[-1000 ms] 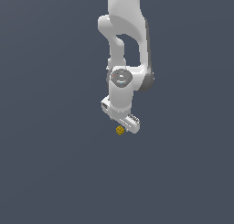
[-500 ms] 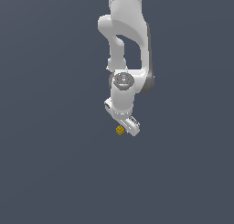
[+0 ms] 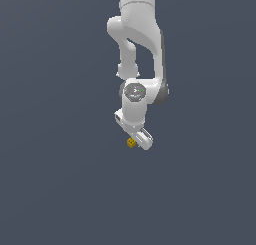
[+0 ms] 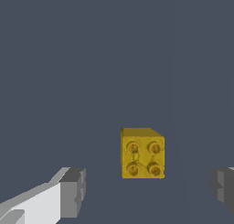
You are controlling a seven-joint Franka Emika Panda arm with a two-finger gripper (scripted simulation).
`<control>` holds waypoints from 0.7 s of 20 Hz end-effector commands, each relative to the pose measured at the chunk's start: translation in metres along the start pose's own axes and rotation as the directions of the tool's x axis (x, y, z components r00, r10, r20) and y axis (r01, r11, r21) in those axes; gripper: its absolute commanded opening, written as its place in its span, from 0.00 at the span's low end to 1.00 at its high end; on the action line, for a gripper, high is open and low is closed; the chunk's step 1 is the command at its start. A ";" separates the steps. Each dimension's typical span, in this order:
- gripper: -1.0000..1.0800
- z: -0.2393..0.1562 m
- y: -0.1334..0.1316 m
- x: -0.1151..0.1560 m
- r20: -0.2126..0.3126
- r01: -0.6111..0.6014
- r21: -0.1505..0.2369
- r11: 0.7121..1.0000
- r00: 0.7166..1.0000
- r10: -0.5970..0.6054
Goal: Pick up the object and move it to a goal position.
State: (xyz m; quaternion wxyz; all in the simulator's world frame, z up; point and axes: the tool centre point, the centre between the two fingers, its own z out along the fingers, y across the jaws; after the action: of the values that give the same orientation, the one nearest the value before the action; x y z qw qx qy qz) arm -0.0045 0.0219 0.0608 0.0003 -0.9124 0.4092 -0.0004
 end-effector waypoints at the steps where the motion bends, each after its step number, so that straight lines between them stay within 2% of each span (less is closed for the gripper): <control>1: 0.96 0.012 0.001 0.000 0.001 -0.002 -0.001 1.000 1.000 0.002; 10: 0.96 0.039 0.000 0.000 0.001 -0.004 -0.001 1.000 1.000 0.004; 11: 0.00 0.039 0.000 0.000 0.001 -0.004 -0.001 1.000 1.000 0.004; 14: 0.00 0.039 0.000 0.000 0.001 -0.004 -0.001 1.000 1.000 0.004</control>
State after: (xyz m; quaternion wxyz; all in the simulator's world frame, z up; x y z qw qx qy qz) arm -0.0050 0.0219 0.0223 0.0000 -0.9117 0.4109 0.0002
